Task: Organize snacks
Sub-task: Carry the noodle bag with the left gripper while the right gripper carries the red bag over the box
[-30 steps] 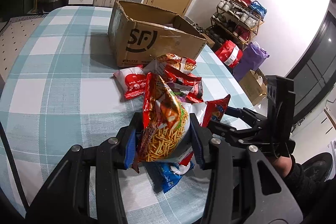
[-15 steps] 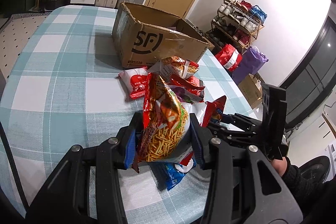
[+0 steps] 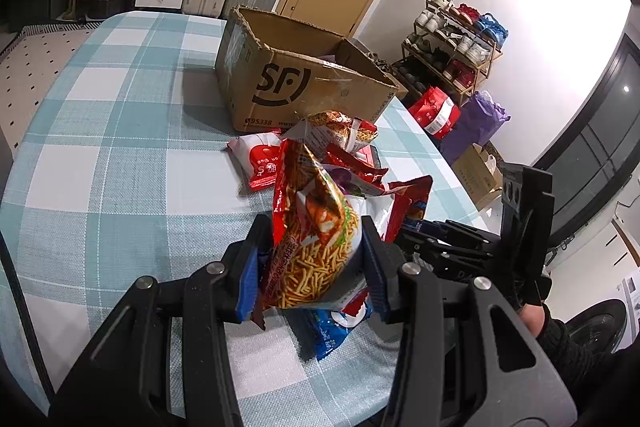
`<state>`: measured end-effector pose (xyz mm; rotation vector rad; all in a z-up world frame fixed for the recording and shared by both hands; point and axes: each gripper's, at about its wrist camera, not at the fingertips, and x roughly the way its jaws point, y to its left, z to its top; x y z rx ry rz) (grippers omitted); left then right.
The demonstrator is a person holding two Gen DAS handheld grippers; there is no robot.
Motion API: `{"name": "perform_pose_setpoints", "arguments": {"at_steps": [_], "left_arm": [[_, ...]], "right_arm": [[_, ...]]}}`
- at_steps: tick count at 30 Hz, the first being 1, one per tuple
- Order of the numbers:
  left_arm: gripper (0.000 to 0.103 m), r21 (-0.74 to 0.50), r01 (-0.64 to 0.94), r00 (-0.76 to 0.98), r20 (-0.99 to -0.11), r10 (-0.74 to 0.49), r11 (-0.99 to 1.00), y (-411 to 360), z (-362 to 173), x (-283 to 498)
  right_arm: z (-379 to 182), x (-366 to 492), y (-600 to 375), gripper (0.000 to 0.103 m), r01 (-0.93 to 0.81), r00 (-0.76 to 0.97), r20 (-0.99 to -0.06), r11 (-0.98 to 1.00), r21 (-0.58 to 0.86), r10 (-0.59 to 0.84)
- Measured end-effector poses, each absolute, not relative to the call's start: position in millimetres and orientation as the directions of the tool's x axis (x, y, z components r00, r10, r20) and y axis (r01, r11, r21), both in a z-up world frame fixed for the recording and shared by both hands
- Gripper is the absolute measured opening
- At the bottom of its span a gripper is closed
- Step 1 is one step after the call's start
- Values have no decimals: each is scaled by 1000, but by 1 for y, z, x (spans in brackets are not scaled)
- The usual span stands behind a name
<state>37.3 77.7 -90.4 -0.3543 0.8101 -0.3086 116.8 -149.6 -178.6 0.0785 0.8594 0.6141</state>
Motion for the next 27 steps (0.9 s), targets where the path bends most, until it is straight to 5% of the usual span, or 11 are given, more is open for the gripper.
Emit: {"name": "perform_pose_setpoints", "arguments": {"at_steps": [27], "left_arm": [[41, -399, 161, 672, -626, -397, 903, 62, -50, 70]], "right_arm": [[-108, 111, -176, 38, -520, 538, -529, 752, 404, 656]]}}
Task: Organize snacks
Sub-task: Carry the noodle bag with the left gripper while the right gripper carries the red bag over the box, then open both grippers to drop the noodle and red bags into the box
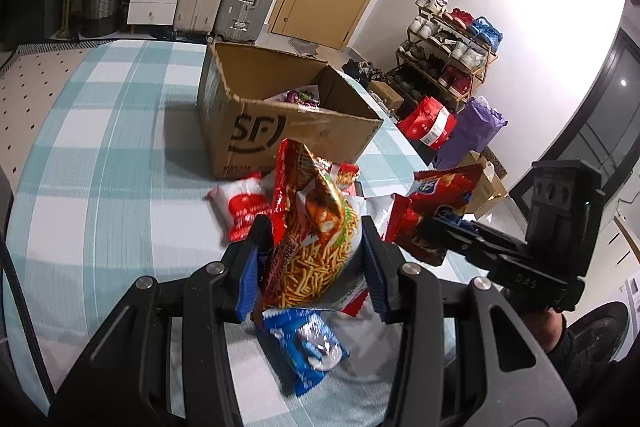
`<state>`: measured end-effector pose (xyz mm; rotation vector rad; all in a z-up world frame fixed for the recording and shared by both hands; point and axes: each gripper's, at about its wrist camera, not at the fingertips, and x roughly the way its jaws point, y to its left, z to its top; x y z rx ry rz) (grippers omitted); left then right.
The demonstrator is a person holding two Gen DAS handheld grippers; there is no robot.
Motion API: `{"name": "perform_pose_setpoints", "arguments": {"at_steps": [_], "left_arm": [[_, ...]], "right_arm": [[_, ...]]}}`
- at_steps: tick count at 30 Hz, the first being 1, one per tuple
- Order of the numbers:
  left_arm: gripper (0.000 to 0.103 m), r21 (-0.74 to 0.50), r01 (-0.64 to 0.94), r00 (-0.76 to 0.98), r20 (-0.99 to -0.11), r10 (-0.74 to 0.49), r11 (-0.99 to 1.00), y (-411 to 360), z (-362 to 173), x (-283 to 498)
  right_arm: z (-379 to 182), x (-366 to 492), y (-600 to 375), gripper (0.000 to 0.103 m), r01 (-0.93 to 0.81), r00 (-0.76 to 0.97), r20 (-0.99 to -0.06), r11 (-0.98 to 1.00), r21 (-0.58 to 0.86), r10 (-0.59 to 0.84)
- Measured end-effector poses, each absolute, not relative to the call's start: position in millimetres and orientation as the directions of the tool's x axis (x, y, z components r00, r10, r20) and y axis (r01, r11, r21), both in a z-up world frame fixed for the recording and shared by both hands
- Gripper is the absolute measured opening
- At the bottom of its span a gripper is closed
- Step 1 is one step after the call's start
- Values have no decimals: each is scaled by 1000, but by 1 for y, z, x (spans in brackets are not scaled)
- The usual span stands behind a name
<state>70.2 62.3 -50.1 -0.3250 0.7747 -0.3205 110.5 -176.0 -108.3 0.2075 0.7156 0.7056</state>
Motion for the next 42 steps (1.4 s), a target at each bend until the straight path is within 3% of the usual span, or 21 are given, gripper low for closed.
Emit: {"name": "perform_pose_setpoints", "arguments": {"at_steps": [23, 36, 42], "left_arm": [[41, -329, 161, 700, -627, -343, 930, 73, 4, 182], [41, -320, 138, 694, -644, -322, 937, 79, 16, 244], [41, -297, 142, 681, -663, -311, 944, 73, 6, 273]], "right_arm": [[-33, 199, -153, 38, -576, 555, -463, 721, 386, 691], [-21, 256, -137, 38, -585, 546, -459, 711, 389, 701], [-25, 281, -126, 32, -584, 537, -480, 716, 383, 694]]}}
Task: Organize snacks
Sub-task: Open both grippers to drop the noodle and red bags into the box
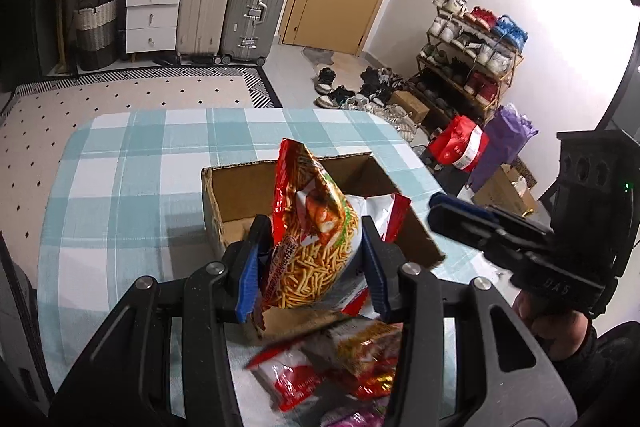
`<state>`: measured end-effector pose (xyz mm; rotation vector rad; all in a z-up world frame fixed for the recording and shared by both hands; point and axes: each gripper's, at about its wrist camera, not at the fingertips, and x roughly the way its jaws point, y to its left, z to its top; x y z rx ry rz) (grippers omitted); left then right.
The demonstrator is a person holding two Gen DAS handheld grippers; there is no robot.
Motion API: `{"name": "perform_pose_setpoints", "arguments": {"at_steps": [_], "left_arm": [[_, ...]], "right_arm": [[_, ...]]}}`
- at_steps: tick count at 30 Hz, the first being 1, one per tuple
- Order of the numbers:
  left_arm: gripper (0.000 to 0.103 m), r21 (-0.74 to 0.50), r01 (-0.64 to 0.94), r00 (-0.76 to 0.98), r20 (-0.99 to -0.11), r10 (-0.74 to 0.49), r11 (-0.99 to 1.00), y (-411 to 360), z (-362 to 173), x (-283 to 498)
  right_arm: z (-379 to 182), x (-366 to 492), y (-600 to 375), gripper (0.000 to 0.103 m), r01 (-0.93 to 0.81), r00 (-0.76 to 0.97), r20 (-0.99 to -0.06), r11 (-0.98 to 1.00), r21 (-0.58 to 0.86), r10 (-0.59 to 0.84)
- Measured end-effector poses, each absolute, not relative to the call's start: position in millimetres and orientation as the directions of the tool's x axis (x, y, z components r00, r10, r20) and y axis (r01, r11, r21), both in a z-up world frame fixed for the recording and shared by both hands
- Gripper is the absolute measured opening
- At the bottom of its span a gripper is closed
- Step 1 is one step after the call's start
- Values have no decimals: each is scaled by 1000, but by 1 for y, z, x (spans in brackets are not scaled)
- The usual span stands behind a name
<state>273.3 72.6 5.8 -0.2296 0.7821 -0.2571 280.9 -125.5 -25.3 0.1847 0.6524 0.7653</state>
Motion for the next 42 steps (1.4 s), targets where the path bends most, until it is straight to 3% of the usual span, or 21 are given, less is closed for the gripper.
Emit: {"name": "perform_pose_setpoints", "arguments": {"at_steps": [8, 9, 12, 13, 30, 42], "left_arm": [[42, -275, 145, 632, -713, -303, 950, 62, -22, 306], [46, -250, 140, 629, -725, -281, 958, 59, -24, 309], [76, -203, 108, 638, -736, -225, 973, 55, -25, 312], [78, -205, 106, 642, -733, -225, 973, 56, -25, 311], [79, -146, 77, 727, -669, -156, 986, 56, 17, 222], [83, -130, 60, 733, -667, -132, 990, 47, 29, 149]], "right_arm": [[-49, 305, -121, 32, -543, 525, -511, 730, 415, 681], [-50, 303, -123, 32, -543, 525, -512, 731, 413, 680], [-50, 303, -128, 32, -537, 534, -511, 737, 410, 673], [-50, 301, -130, 32, -533, 539, -510, 740, 409, 670], [-33, 242, -148, 32, -539, 573, -496, 756, 371, 652], [-26, 178, -155, 41, -557, 591, -470, 753, 350, 655]]}}
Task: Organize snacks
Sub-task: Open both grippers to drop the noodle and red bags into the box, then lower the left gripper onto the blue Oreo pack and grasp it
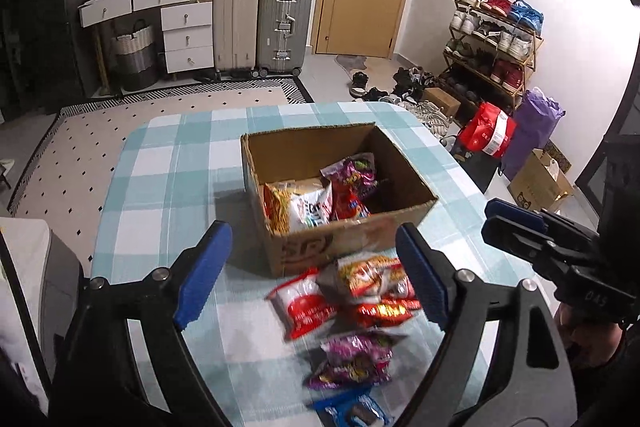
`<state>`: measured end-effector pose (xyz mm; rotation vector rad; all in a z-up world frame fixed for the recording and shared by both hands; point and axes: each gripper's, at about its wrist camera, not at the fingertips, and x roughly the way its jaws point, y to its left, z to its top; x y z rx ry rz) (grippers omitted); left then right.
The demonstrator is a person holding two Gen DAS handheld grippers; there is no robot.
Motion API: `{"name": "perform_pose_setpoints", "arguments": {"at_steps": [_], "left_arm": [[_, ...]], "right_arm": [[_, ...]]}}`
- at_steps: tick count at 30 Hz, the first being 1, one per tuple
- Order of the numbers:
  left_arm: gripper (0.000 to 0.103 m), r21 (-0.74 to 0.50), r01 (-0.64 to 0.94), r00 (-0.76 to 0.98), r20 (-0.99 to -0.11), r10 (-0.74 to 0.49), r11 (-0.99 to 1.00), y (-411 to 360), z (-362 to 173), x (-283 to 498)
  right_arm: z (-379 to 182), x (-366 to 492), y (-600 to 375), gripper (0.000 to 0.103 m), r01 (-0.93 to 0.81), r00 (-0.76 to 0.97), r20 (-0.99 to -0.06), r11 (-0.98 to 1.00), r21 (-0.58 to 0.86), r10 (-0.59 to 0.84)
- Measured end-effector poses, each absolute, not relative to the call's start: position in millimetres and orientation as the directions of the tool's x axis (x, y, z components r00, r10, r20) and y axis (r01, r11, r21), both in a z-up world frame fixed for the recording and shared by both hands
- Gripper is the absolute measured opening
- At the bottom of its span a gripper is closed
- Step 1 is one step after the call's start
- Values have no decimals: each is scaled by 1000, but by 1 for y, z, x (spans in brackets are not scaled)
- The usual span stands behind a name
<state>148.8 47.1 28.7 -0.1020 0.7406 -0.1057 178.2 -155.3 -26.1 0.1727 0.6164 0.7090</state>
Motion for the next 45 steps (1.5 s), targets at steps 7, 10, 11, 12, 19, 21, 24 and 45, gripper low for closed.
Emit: {"name": "perform_pose_setpoints", "arguments": {"at_steps": [7, 10, 11, 12, 19, 21, 24, 45], "left_arm": [[91, -106, 38, 737, -668, -100, 994, 37, 27, 108], [101, -104, 26, 741, -665, -89, 994, 33, 27, 93], [101, -104, 23, 745, -661, -87, 994, 32, 27, 88], [102, -104, 22, 749, -656, -85, 994, 32, 27, 85], [102, -107, -15, 739, -671, -61, 994, 26, 9, 53], [102, -114, -22, 731, -679, -62, 993, 25, 1, 48], [102, -112, -21, 713, -698, -63, 994, 21, -15, 40], [102, -92, -35, 569, -820, -56, 995, -3, -108, 38]], "right_arm": [[-25, 140, -162, 51, -559, 610, -452, 758, 335, 650], [-29, 126, -165, 52, -559, 604, -457, 755, 341, 653], [-31, 121, -165, 52, -560, 601, -463, 757, 338, 651], [-32, 116, -165, 52, -558, 605, -465, 761, 331, 646], [-47, 91, -172, 68, -557, 617, -464, 770, 313, 635], [-52, 86, -173, 74, -551, 622, -469, 776, 307, 627], [-58, 80, -175, 81, -546, 623, -470, 778, 311, 625], [-89, 66, -182, 95, -498, 634, -499, 805, 322, 591]]}}
